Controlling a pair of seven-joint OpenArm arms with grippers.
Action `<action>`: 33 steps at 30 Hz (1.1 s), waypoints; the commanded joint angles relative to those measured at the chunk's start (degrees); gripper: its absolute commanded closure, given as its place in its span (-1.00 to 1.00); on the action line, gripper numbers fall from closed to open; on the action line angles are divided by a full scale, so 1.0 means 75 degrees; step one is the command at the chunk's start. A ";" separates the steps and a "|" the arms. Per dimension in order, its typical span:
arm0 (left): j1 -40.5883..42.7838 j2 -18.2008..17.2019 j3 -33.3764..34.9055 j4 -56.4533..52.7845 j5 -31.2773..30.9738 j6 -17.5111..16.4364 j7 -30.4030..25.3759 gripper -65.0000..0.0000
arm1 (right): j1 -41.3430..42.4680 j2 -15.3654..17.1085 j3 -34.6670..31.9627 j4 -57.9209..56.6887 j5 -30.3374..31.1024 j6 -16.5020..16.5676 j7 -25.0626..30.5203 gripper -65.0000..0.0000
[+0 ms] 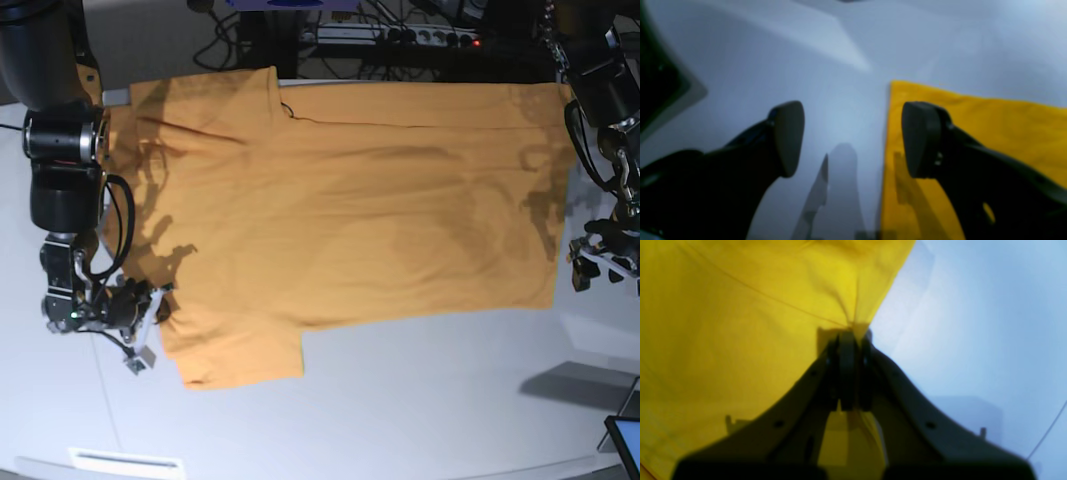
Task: Fold the T-shirt properly
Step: 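Position both open grippers at the hem corners of the shirt, then close both grippers on the hem corners of the shirt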
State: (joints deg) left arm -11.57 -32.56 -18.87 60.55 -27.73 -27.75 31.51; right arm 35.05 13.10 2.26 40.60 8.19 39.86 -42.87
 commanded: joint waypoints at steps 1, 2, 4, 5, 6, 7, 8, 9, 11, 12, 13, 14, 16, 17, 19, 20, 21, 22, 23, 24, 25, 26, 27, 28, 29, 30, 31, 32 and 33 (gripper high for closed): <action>-0.0326 -0.0237 -0.0045 0.0008 -0.0130 -0.0198 -0.0128 -0.39 | 0.0080 0.0040 -0.0003 0.0020 -0.0171 0.0019 -0.0256 0.99; -0.0420 -0.0237 -0.0045 -0.0156 -0.0130 -0.0350 -0.0116 -0.39 | 0.0080 0.0040 -0.0003 0.0020 -0.0171 0.0019 -0.0256 0.99; -0.0643 -0.0237 -0.0045 -0.0637 -0.0142 -0.0514 -0.0116 -0.39 | 0.0080 0.0040 -0.0003 0.0020 -0.0171 0.0019 -0.0256 0.99; -0.0737 -0.0248 -0.0045 -0.0894 -0.0142 -0.0538 -0.0139 -0.39 | 0.0080 0.0052 -0.0003 0.0020 -0.0171 0.0019 -0.0256 0.99; -0.0831 -0.0248 -0.0045 -0.1105 -0.0142 -0.0538 -0.0163 -0.39 | 0.0080 0.0052 -0.0003 0.0020 -0.0171 0.0019 -0.0256 0.99; -0.0948 -0.0248 -0.0045 -0.1293 -0.0142 -0.0549 -0.0163 -0.39 | 0.0080 0.0052 -0.0003 0.0020 -0.0171 0.0019 -0.0256 0.99; -0.1030 -0.0260 -0.0045 -0.1469 -0.0142 -0.0549 -0.0163 -0.39 | 0.0080 0.0052 -0.0003 0.0020 -0.0171 0.0019 -0.0256 0.99; -0.1112 -0.0260 -0.0045 -0.1574 -0.0142 -0.0561 -0.0163 -0.39 | 0.0080 0.0052 -0.0003 0.0020 -0.0171 0.0019 -0.0256 0.99; -0.1264 -0.0260 -0.0045 -0.1750 -0.0142 -0.0749 -0.0163 -0.39 | 0.0080 0.0052 -0.0003 0.0020 -0.0171 0.0019 -0.0256 0.99; -0.1323 -0.0260 -0.0045 -0.1820 -0.0142 -0.0878 -0.0163 -0.39 | 0.0080 0.0052 -0.0003 0.0020 -0.0171 0.0019 -0.0256 0.99; -0.1405 -0.0260 -0.0045 -0.1938 -0.0130 -0.0995 -0.0139 -0.39 | 0.0080 0.0052 -0.0003 0.0020 -0.0171 0.0019 -0.0256 0.99; -0.1487 -0.0260 -0.0045 -0.2067 -0.0130 -0.1053 -0.0128 -0.39 | 0.0080 0.0052 -0.0003 0.0020 -0.0171 0.0019 -0.0256 0.99; -0.1639 -0.0260 -0.0045 -0.2278 -0.0107 -0.1065 -0.0139 -0.39 | 0.0080 0.0052 -0.0003 0.0020 -0.0171 0.0019 -0.0256 0.99; -0.1710 -0.0260 -0.0033 -0.2395 -0.0095 -0.1065 -0.0151 -0.39 | 0.0080 0.0052 -0.0003 0.0020 -0.0171 0.0019 -0.0256 0.99; -0.1815 -0.0260 0.0002 -0.2571 -0.0095 -0.1065 -0.0151 -0.39 | 0.0080 0.0052 -0.0003 0.0020 -0.0171 0.0019 -0.0256 0.99; -0.1874 -0.0260 0.0026 -0.2629 -0.0095 -0.1065 -0.0151 -0.39 | 0.0080 0.0064 -0.0003 0.0020 -0.0171 0.0019 -0.0256 0.99; -0.1909 -0.0260 0.0037 -0.2711 -0.0095 -0.1065 -0.0139 -0.39 | 0.0080 0.0064 -0.0003 0.0020 -0.0171 0.0019 -0.0256 0.99; -0.1921 -0.0260 0.0037 -0.2782 -0.0095 -0.1065 -0.0128 -0.39 | 0.0080 0.0064 -0.0003 0.0020 -0.0171 0.0019 -0.0256 0.99; -0.1932 -0.0260 0.0037 -0.2852 -0.0095 -0.1065 -0.0116 -0.39 | 0.0080 0.0064 -0.0003 0.0020 -0.0171 0.0019 -0.0256 0.99; -0.1991 -0.0237 0.0049 -0.2922 -0.0083 -0.1053 -0.0116 -0.39 | 0.0080 0.0064 -0.0003 0.0020 -0.0171 0.0019 -0.0256 0.99; -0.2061 -0.0237 0.0049 -0.3028 -0.0083 -0.1042 -0.0116 -0.39 | 0.0080 0.0064 -0.0003 0.0020 -0.0171 0.0019 -0.0256 0.99; -0.2108 -0.0225 0.0049 -0.3168 -0.0083 -0.1042 -0.0116 -0.39 | 0.0080 0.0064 -0.0003 0.0020 -0.0171 0.0019 -0.0256 0.99; -0.2179 -0.0225 0.0049 -0.3286 -0.0083 -0.1042 -0.0116 -0.39 | 0.0080 0.0064 -0.0003 0.0020 -0.0171 0.0019 -0.0256 0.99; -0.2202 -0.0225 0.0049 -0.3356 -0.0083 -0.1042 -0.0116 -0.39 | 0.0080 0.0064 -0.0003 0.0020 -0.0171 0.0019 -0.0256 0.99; -0.2225 -0.0225 0.0049 -0.3379 -0.0083 -0.1042 -0.0116 -0.39 | 0.0080 0.0064 -0.0003 0.0020 -0.0171 0.0019 -0.0256 0.99; -0.2237 -0.0225 0.0049 -0.3403 -0.0083 -0.1030 -0.0116 -0.39 | 0.0080 0.0064 -0.0003 0.0020 -0.0171 0.0019 -0.0256 0.99; -0.2237 -0.0225 0.0049 -0.3403 -0.0083 -0.1018 -0.0104 -0.39 | 0.0080 0.0064 -0.0003 0.0020 -0.0171 0.0019 -0.0256 0.99; -0.2237 -0.0225 0.0049 -0.3403 -0.0072 -0.1007 -0.0104 -0.39 | 0.0080 0.0064 -0.0003 0.0020 -0.0171 0.0019 -0.0256 0.99; -0.2237 -0.0225 0.0119 -0.3403 -0.0072 -0.0913 -0.0104 -0.39 | 0.0068 0.0064 -0.0003 0.0020 -0.0171 0.0019 -0.0256 0.99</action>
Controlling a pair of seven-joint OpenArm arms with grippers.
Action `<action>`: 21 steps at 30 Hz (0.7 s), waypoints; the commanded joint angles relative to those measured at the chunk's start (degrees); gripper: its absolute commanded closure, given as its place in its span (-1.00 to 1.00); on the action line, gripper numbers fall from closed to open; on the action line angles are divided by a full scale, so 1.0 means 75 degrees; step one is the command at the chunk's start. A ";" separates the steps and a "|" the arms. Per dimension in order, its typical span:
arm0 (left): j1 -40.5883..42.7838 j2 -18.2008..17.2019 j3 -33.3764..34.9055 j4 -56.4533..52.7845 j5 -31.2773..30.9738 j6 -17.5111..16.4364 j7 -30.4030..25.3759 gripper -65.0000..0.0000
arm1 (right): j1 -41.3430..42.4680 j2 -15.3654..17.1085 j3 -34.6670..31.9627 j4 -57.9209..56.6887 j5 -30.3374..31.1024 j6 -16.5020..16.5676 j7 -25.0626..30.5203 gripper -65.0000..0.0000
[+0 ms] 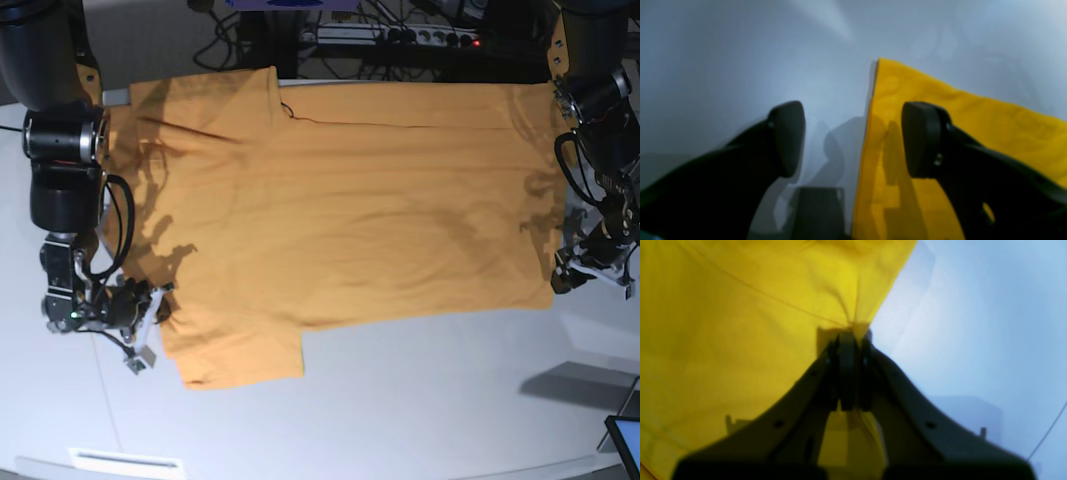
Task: Fold the T-shirt properly
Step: 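Close both grippers on the hem corners of the shirt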
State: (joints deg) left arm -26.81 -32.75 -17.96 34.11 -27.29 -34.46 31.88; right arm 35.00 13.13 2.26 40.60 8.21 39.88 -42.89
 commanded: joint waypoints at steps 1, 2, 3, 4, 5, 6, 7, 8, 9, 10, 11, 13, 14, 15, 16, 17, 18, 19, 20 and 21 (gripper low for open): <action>-0.0206 -0.0199 0.0161 0.0123 -0.0130 0.0052 -0.0154 -0.39 | 0.0039 0.0061 -0.0003 0.0020 -0.0174 0.0016 -0.0253 0.99; -0.0206 -0.0199 0.0337 0.0123 -0.0130 0.0087 -0.0154 -0.39 | 0.0016 0.0061 -0.0003 0.0020 -0.0174 0.0016 -0.0253 0.99; -0.0218 -0.0199 0.0560 0.0123 -0.0130 0.0123 -0.0154 -0.39 | 0.0004 0.0061 -0.0003 0.0031 -0.0174 0.0016 -0.0253 0.99; -0.0229 -0.0187 0.0759 0.0123 -0.0153 0.0123 -0.0154 -0.39 | -0.0008 0.0061 -0.0003 0.0031 -0.0174 0.0016 -0.0253 0.99; -0.0253 -0.0187 0.0888 0.0112 -0.0177 0.0123 -0.0154 -0.39 | -0.0008 0.0061 -0.0003 0.0031 -0.0174 0.0016 -0.0253 0.99; -0.0335 -0.0175 0.0982 0.0100 -0.0177 0.0123 -0.0154 -0.39 | -0.0020 0.0061 -0.0003 0.0031 -0.0174 0.0016 -0.0253 0.99; -0.0382 -0.0163 0.1017 0.0088 -0.0177 0.0123 -0.0154 -0.39 | -0.0031 0.0061 -0.0003 0.0031 -0.0174 0.0016 -0.0253 0.99; -0.0405 -0.0152 0.1017 0.0088 -0.0177 0.0123 -0.0154 -0.39 | -0.0078 0.0061 -0.0003 0.0031 -0.0174 0.0016 -0.0241 0.99; -0.0417 -0.0105 0.1028 0.0088 -0.0189 0.0123 -0.0154 -0.39 | -0.0102 0.0061 -0.0003 0.0031 -0.0174 0.0016 -0.0241 0.99; -0.0429 -0.0070 0.1017 0.0088 -0.0165 0.0123 -0.0154 -0.39 | -0.0113 0.0061 -0.0003 0.0043 -0.0174 0.0016 -0.0241 0.99; -0.0429 -0.0058 0.1017 0.0088 -0.0153 0.0123 -0.0154 -0.39 | -0.0113 0.0061 -0.0003 0.0067 -0.0174 0.0016 -0.0241 0.99; -0.0534 -0.0046 0.1052 0.0088 -0.0165 0.0123 -0.0142 -0.39 | -0.0231 0.0061 -0.0003 0.0254 -0.0174 0.0016 -0.0253 0.99; -0.0546 0.0012 0.1052 0.0088 -0.0165 0.0123 -0.0142 -0.39 | -0.0289 0.0061 -0.0014 0.0371 -0.0174 0.0016 -0.0265 0.99; -0.0558 0.0036 0.1064 0.0088 -0.0153 0.0123 -0.0142 -0.39 | -0.0359 0.0096 -0.0014 0.0512 -0.0174 0.0016 -0.0265 0.99; -0.0569 0.0048 0.1064 0.0065 -0.0153 0.0123 -0.0072 -0.39 | -0.0395 0.0143 -0.0014 0.0629 -0.0174 0.0016 -0.0265 0.99; -0.0581 0.0071 0.1064 0.0030 -0.0165 0.0123 0.0010 -0.38 | -0.0442 0.0143 -0.0014 0.0688 -0.0174 0.0016 -0.0265 0.99; -0.0581 0.0130 0.1064 -0.0006 -0.0177 0.0123 0.0046 -0.37 | -0.0453 0.0155 -0.0014 0.0700 -0.0174 0.0016 -0.0265 0.99; -0.0581 0.0165 0.1052 -0.0006 -0.0153 0.0123 0.0046 -0.37 | -0.0477 0.0155 -0.0014 0.0700 -0.0174 0.0016 -0.0265 0.99; -0.0581 0.0188 0.1064 -0.0006 -0.0142 0.0123 0.0034 -0.37 | -0.0477 0.0155 -0.0014 0.0700 -0.0174 0.0016 -0.0265 0.99; -0.0581 0.0188 0.1064 -0.0006 -0.0142 0.0123 0.0034 -0.37 | -0.0477 0.0155 -0.0014 0.0688 -0.0174 0.0016 -0.0265 0.99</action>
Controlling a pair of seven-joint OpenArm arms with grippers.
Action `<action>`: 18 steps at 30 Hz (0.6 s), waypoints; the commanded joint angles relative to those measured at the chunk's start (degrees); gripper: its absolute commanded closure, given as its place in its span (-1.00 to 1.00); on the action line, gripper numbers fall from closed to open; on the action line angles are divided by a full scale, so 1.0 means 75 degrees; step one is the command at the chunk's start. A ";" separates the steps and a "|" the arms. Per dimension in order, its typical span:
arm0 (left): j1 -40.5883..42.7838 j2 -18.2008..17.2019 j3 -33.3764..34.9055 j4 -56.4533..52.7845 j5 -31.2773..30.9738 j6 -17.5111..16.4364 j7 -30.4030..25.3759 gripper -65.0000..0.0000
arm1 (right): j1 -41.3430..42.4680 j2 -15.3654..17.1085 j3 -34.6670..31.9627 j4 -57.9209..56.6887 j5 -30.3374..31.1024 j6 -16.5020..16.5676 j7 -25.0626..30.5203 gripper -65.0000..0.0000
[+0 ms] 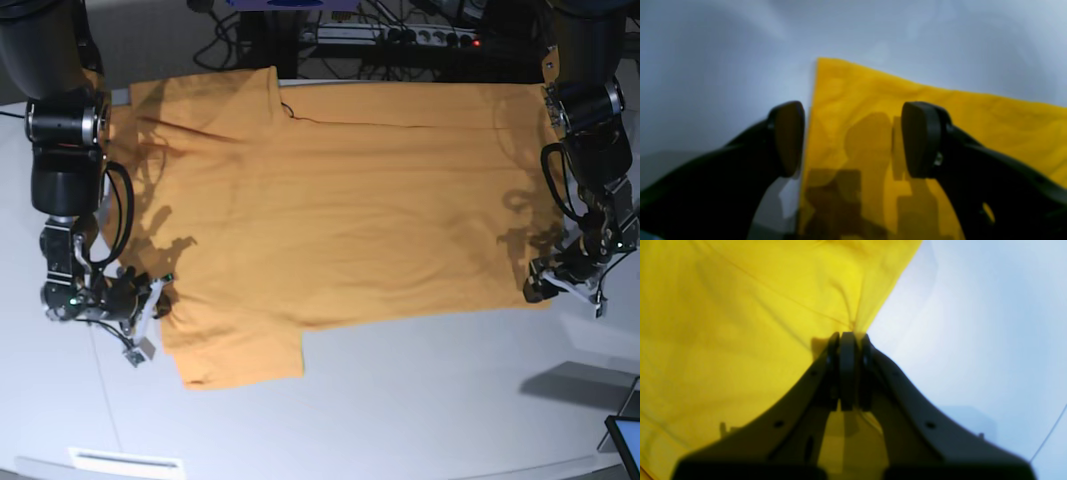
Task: Fold the T-shirt properly
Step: 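Close both grippers on the hem corners of the shirt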
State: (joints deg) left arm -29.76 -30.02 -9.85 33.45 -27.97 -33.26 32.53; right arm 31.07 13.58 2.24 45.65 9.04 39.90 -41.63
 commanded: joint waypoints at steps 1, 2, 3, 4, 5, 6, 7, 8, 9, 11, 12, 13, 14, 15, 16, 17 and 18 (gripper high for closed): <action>-0.0188 -0.0164 -0.0018 0.0082 -0.0051 -0.0038 -0.0054 -0.37 | 0.0048 0.0105 -0.0012 0.0015 -0.0285 0.0013 -0.0434 0.99; -0.0188 -0.0153 -0.0018 0.0082 -0.0051 -0.0038 -0.0054 -0.36 | 0.0048 0.0105 -0.0012 0.0015 -0.0285 0.0013 -0.0434 0.99; -0.0188 -0.0153 -0.0018 0.0082 -0.0075 -0.0038 -0.0042 -0.36 | 0.0048 0.0105 -0.0012 0.0015 -0.0285 0.0013 -0.0434 0.99; -0.0188 -0.0141 -0.0018 0.0082 -0.0087 -0.0038 -0.0042 -0.36 | 0.0048 0.0105 -0.0012 0.0015 -0.0285 0.0013 -0.0434 0.99; -0.0188 -0.0117 -0.0018 0.0082 -0.0087 -0.0038 -0.0042 -0.36 | 0.0036 0.0105 -0.0012 0.0015 -0.0285 0.0013 -0.0434 0.99; -0.0188 -0.0106 -0.0018 0.0082 -0.0075 -0.0038 -0.0054 -0.36 | 0.0036 0.0105 -0.0012 0.0015 -0.0285 0.0013 -0.0434 0.99; -0.0188 -0.0106 -0.0018 0.0082 -0.0075 -0.0038 -0.0054 -0.35 | 0.0036 0.0105 -0.0012 0.0015 -0.0285 0.0013 -0.0434 0.99; -0.0188 -0.0106 -0.0018 0.0082 -0.0087 -0.0038 -0.0054 -0.33 | 0.0036 0.0105 -0.0012 0.0015 -0.0285 0.0013 -0.0434 0.99; -0.0188 -0.0106 -0.0018 0.0082 -0.0087 -0.0038 -0.0054 -0.28 | 0.0036 0.0105 -0.0012 0.0015 -0.0285 0.0013 -0.0434 0.99; -0.0176 -0.0106 -0.0018 0.0082 -0.0087 -0.0038 -0.0054 -0.13 | 0.0036 0.0105 -0.0012 0.0015 -0.0285 0.0013 -0.0434 0.99; -0.0176 -0.0094 -0.0018 0.0082 -0.0087 -0.0038 -0.0054 -0.03 | 0.0036 0.0105 -0.0012 0.0015 -0.0285 0.0013 -0.0434 0.99; -0.0176 -0.0094 -0.0018 0.0082 -0.0087 -0.0038 -0.0054 0.05 | 0.0036 0.0105 -0.0012 0.0015 -0.0285 0.0013 -0.0434 0.99; -0.0176 -0.0082 -0.0018 0.0082 -0.0087 -0.0038 -0.0065 0.13 | 0.0036 0.0105 -0.0012 0.0015 -0.0285 0.0013 -0.0434 0.99; -0.0176 -0.0059 -0.0018 0.0082 -0.0087 -0.0049 -0.0054 0.18 | 0.0036 0.0105 -0.0012 0.0015 -0.0285 0.0013 -0.0434 0.99; -0.0176 -0.0047 -0.0018 0.0082 -0.0087 -0.0061 -0.0042 0.22 | 0.0036 0.0105 -0.0012 0.0015 -0.0285 0.0013 -0.0434 0.99; -0.0176 -0.0047 -0.0018 0.0082 -0.0087 -0.0061 -0.0030 0.23 | 0.0036 0.0105 -0.0012 0.0015 -0.0285 0.0013 -0.0434 0.99; -0.0176 -0.0047 -0.0018 0.0082 -0.0098 -0.0061 -0.0030 0.23 | 0.0036 0.0105 -0.0012 0.0015 -0.0285 0.0013 -0.0434 0.99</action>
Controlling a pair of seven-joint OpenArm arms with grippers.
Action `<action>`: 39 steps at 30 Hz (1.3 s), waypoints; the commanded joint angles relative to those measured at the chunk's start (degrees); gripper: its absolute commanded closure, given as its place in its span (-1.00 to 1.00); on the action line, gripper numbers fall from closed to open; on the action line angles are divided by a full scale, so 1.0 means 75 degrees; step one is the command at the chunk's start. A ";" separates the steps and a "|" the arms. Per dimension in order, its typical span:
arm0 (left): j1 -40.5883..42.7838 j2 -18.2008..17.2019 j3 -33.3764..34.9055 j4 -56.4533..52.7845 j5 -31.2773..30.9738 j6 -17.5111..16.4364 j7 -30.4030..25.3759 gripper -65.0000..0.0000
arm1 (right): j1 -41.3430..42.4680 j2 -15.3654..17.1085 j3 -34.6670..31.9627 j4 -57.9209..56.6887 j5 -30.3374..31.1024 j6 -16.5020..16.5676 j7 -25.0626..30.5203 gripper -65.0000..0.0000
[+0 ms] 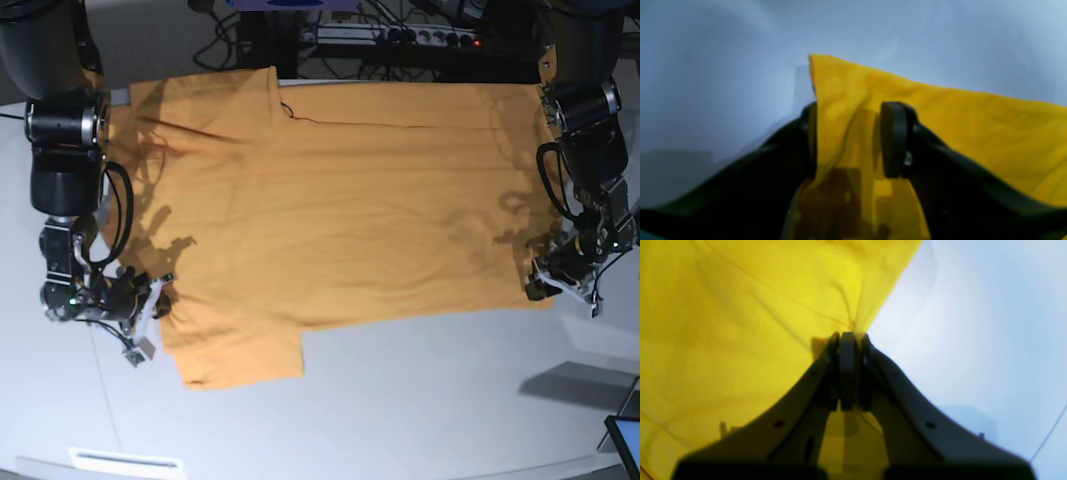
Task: Fold the T-shirt properly
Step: 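Close both grippers on the hem corners of the shirt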
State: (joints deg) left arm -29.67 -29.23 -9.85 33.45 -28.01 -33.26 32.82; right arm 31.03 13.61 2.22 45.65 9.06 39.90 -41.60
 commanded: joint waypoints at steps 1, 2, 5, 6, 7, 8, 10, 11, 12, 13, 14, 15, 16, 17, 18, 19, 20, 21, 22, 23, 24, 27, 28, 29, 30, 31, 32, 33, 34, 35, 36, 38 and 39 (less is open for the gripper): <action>-0.0176 -0.0117 -0.0018 0.0082 -0.0092 -0.0061 -0.0068 0.24 | 0.0042 0.0102 -0.0009 0.0015 -0.0288 0.0013 -0.0437 0.99; -0.0164 -0.0093 -0.0018 0.0082 -0.0081 -0.0061 -0.0068 0.24 | 0.0042 0.0102 -0.0009 0.0015 -0.0288 0.0013 -0.0437 0.99; -0.0141 -0.0070 -0.0018 0.0094 -0.0081 -0.0061 -0.0092 0.35 | 0.0030 0.0102 -0.0009 0.0015 -0.0288 0.0013 -0.0437 0.99; -0.0141 -0.0070 -0.0018 0.0094 -0.0069 -0.0061 -0.0092 0.47 | 0.0030 0.0102 -0.0009 0.0015 -0.0288 0.0013 -0.0437 0.99; -0.0129 -0.0082 -0.0018 0.0094 -0.0069 -0.0061 -0.0092 0.64 | 0.0030 0.0102 -0.0009 0.0015 -0.0288 0.0013 -0.0437 0.99; -0.0129 -0.0082 -0.0018 0.0094 -0.0057 -0.0061 -0.0103 0.80 | 0.0030 0.0102 -0.0009 0.0015 -0.0288 0.0013 -0.0437 0.99; -0.0129 -0.0105 -0.0018 0.0094 -0.0057 -0.0061 -0.0103 1.00 | 0.0030 0.0102 -0.0009 0.0015 -0.0288 0.0013 -0.0437 0.99; -0.0129 -0.0117 -0.0018 0.0094 -0.0057 -0.0061 -0.0103 1.00 | 0.0030 0.0102 -0.0009 0.0015 -0.0288 0.0013 -0.0437 0.99; -0.0129 -0.0117 -0.0018 0.0094 -0.0046 -0.0061 -0.0103 1.00 | 0.0030 0.0102 -0.0009 0.0015 -0.0288 0.0013 -0.0437 0.99; -0.0129 -0.0129 -0.0018 0.0105 -0.0046 -0.0061 -0.0103 1.00 | 0.0030 0.0102 -0.0009 0.0015 -0.0288 0.0013 -0.0437 0.99; -0.0129 -0.0129 -0.0018 0.0117 -0.0046 -0.0061 -0.0103 1.00 | 0.0030 0.0102 -0.0009 0.0015 -0.0288 0.0013 -0.0437 0.99; -0.0129 -0.0129 -0.0018 0.0117 -0.0046 -0.0061 -0.0103 1.00 | 0.0030 0.0102 -0.0009 0.0015 -0.0288 0.0013 -0.0437 0.99; -0.0129 -0.0129 -0.0018 0.0117 -0.0046 -0.0061 -0.0103 1.00 | 0.0030 0.0102 -0.0009 0.0015 -0.0288 0.0013 -0.0437 0.99; -0.0129 -0.0140 -0.0018 0.0129 -0.0046 -0.0061 -0.0115 1.00 | 0.0030 0.0102 -0.0009 0.0015 -0.0288 0.0013 -0.0437 0.99; -0.0129 -0.0152 -0.0041 0.0129 -0.0046 -0.0061 -0.0115 1.00 | 0.0030 0.0102 -0.0009 0.0015 -0.0288 0.0013 -0.0437 0.99; -0.0129 -0.0211 -0.0029 0.0129 -0.0046 -0.0061 -0.0115 1.00 | 0.0030 0.0102 -0.0009 0.0015 -0.0288 0.0013 -0.0437 0.99; -0.0129 -0.0234 -0.0018 0.0129 -0.0046 -0.0061 -0.0115 1.00 | 0.0030 0.0102 -0.0009 0.0015 -0.0288 0.0013 -0.0437 0.99; -0.0129 -0.0234 -0.0018 0.0129 -0.0046 -0.0061 -0.0115 1.00 | 0.0030 0.0102 -0.0009 0.0015 -0.0288 0.0013 -0.0437 0.99; -0.0129 -0.0234 -0.0018 0.0140 -0.0046 -0.0061 -0.0115 1.00 | 0.0030 0.0102 -0.0009 0.0015 -0.0288 0.0013 -0.0437 0.99; -0.0129 -0.0246 -0.0029 0.0140 -0.0046 -0.0061 -0.0115 1.00 | 0.0030 0.0102 -0.0009 0.0015 -0.0288 0.0013 -0.0437 0.99; -0.0129 -0.0293 -0.0018 0.0140 -0.0046 -0.0061 -0.0115 1.00 | 0.0030 0.0102 -0.0009 0.0015 -0.0288 0.0013 -0.0437 0.99; -0.0129 -0.0351 -0.0018 0.0140 -0.0046 -0.0061 -0.0127 1.00 | 0.0030 0.0102 -0.0009 0.0015 -0.0288 0.0013 -0.0437 0.99; -0.0129 -0.0351 -0.0018 0.0140 -0.0046 -0.0061 -0.0127 1.00 | 0.0030 0.0102 -0.0009 0.0015 -0.0288 0.0013 -0.0437 0.99; -0.0129 -0.0351 -0.0018 0.0152 -0.0046 -0.0061 -0.0127 1.00 | 0.0042 0.0102 -0.0009 0.0015 -0.0288 0.0013 -0.0437 0.99; -0.0129 -0.0386 -0.0018 0.0164 -0.0046 -0.0061 -0.0127 1.00 | 0.0054 0.0102 -0.0009 0.0015 -0.0288 0.0013 -0.0425 0.99; -0.0129 -0.0398 -0.0018 0.0234 -0.0046 -0.0061 -0.0127 1.00 | 0.0065 0.0102 -0.0009 0.0015 -0.0288 0.0013 -0.0413 0.99; -0.0129 -0.0398 -0.0006 0.0340 -0.0046 -0.0061 -0.0127 1.00 | 0.0077 0.0102 -0.0009 0.0015 -0.0288 0.0013 -0.0401 0.99; -0.0129 -0.0398 -0.0006 0.0469 -0.0046 -0.0061 -0.0127 1.00 | 0.0089 0.0102 -0.0009 0.0015 -0.0288 0.0013 -0.0401 0.99; -0.0129 -0.0386 -0.0006 0.0551 -0.0046 -0.0061 -0.0127 1.00 | 0.0101 0.0102 -0.0009 0.0015 -0.0288 0.0013 -0.0401 0.99; -0.0129 -0.0375 -0.0006 0.0621 -0.0046 -0.0061 -0.0115 1.00 | 0.0136 0.0102 -0.0009 0.0015 -0.0288 0.0013 -0.0390 0.99; -0.0129 -0.0363 -0.0006 0.0691 -0.0046 -0.0061 -0.0103 1.00 | 0.0183 0.0102 -0.0009 0.0015 -0.0288 0.0013 -0.0390 0.99; -0.0129 -0.0351 -0.0006 0.0785 -0.0046 -0.0061 -0.0080 1.00 | 0.0206 0.0102 -0.0009 0.0015 -0.0288 0.0013 -0.0378 0.99; -0.0152 -0.0340 -0.0006 0.0820 -0.0046 -0.0061 -0.0068 1.00 | 0.0276 0.0102 -0.0009 0.0015 -0.0288 0.0013 -0.0378 0.99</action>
State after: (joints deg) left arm -29.26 -30.50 -9.69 38.44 -27.55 -33.47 33.43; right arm 31.75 13.58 2.22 45.54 8.82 40.10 -42.48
